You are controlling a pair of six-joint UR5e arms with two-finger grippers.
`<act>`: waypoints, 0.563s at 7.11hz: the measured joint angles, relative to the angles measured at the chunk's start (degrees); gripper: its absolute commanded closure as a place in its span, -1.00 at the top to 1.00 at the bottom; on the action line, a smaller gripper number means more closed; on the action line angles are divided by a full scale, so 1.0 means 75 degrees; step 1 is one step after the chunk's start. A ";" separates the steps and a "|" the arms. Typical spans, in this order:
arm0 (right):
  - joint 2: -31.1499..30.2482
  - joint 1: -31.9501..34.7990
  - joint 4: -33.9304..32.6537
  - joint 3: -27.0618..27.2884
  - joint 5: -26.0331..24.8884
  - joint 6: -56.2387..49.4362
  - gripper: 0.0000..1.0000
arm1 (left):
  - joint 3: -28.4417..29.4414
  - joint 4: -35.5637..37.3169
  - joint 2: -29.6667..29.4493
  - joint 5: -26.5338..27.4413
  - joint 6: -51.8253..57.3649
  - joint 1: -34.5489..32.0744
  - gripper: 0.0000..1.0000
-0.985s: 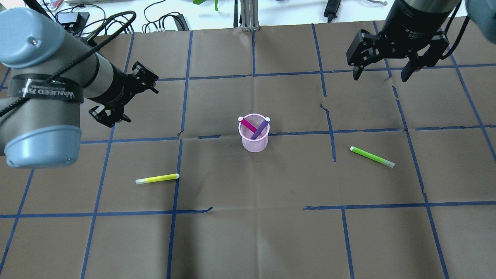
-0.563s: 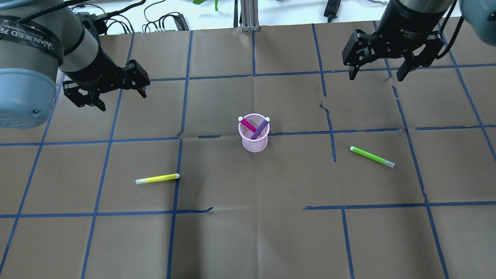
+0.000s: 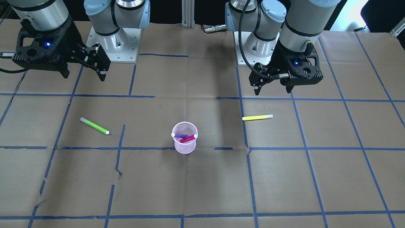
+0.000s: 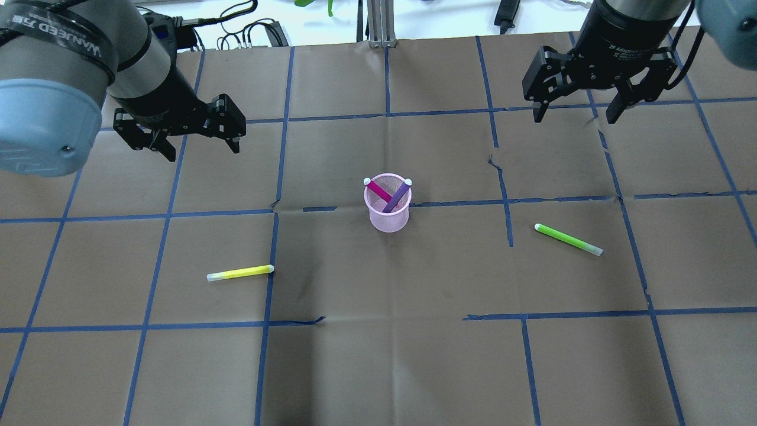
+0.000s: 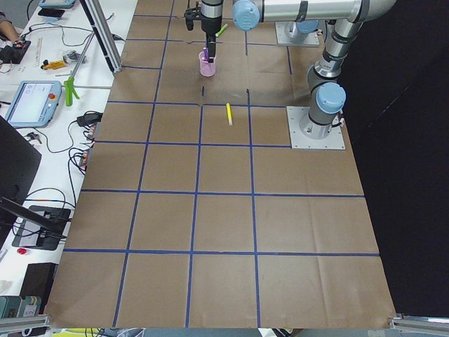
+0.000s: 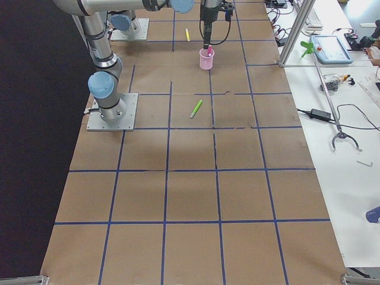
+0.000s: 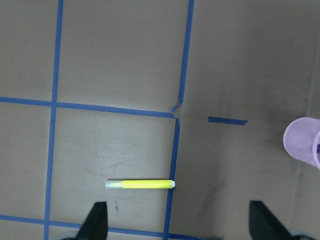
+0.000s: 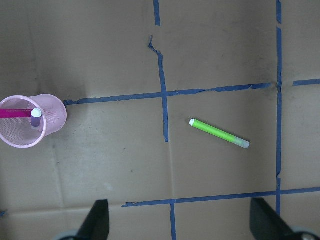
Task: Insert purple and pink pens into pink cup
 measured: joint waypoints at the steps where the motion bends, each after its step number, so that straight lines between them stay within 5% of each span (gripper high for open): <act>1: -0.0016 -0.0001 -0.0007 -0.0004 -0.0003 0.0000 1.00 | 0.0137 -0.0165 0.0016 -0.0002 0.0010 -0.0064 0.96; 4: -0.0039 -0.0003 -0.0013 -0.0008 0.0003 -0.0002 1.00 | 0.0254 -0.0487 0.0104 0.0002 0.0074 -0.0068 0.96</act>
